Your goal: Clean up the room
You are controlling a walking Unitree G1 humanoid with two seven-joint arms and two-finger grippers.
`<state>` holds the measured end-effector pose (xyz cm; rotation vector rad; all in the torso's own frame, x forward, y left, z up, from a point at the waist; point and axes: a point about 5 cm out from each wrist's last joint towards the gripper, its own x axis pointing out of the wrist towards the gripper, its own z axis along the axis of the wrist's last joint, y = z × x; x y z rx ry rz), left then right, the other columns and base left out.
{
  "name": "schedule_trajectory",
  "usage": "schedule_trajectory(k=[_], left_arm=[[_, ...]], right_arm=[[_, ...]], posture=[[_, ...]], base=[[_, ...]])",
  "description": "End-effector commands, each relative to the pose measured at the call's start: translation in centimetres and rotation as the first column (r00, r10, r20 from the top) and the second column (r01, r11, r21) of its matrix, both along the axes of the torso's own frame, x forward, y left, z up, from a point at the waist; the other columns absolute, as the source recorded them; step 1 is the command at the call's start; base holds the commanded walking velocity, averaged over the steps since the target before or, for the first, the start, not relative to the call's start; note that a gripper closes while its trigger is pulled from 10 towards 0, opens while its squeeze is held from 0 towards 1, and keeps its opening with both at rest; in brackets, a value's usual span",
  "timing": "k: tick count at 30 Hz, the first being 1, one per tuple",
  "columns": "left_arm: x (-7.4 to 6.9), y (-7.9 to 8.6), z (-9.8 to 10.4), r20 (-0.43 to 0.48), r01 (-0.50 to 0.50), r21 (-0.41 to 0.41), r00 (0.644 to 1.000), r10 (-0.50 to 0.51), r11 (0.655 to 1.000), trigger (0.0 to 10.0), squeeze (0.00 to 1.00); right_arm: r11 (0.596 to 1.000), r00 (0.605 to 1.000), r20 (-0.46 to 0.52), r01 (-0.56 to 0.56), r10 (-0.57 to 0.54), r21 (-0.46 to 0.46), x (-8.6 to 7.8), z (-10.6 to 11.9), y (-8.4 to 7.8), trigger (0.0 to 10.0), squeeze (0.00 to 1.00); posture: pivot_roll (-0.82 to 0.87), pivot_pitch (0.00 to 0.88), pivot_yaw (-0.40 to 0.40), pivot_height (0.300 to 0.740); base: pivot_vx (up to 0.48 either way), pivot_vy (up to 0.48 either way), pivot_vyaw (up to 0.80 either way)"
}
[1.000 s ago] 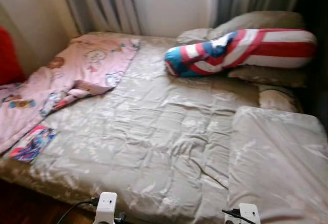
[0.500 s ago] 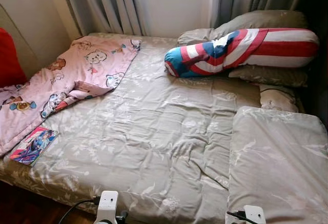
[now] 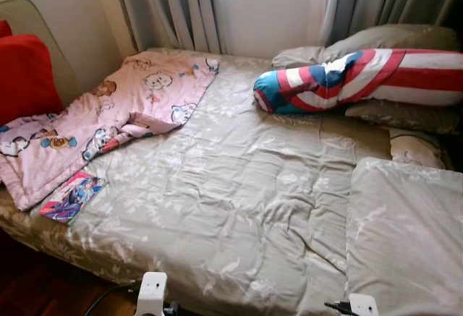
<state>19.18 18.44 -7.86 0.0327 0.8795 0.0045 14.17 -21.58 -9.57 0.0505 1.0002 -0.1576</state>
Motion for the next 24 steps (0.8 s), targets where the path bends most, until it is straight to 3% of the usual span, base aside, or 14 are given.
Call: schedule_trajectory(k=[1, 8, 24], left_arm=[[-0.7, 0.6, -0.3, -0.037, -0.017, 0.013, 0.999, 0.017, 1.000, 10.0, 0.00], [-1.0, 0.6, -0.5, -0.048, -0.017, 0.015, 0.999, 0.018, 1.000, 10.0, 0.00], [-1.3, 1.1, -0.6, -0.060, -0.024, 0.020, 0.998, 0.025, 1.000, 10.0, 0.00]], right_arm=[[1.000, 1.000, 0.014, 0.000, 0.000, 0.014, 0.4, 0.0, 1.0, 10.0, 0.00], [1.000, 0.999, 0.032, -0.008, 0.008, 0.023, 1.2, 0.1, 2.2, 10.0, 0.00], [1.000, 1.000, -0.003, 0.005, -0.005, 0.015, 0.0, -0.2, 1.3, 10.0, 0.00]], posture=[[-0.06, 0.000, 0.040, 0.740], [-0.06, 0.000, 0.041, 0.740], [-0.06, 0.000, 0.044, 0.740]], base=[[0.000, 0.360, 0.00], [0.000, 0.363, 0.00], [0.000, 0.359, 0.00]])
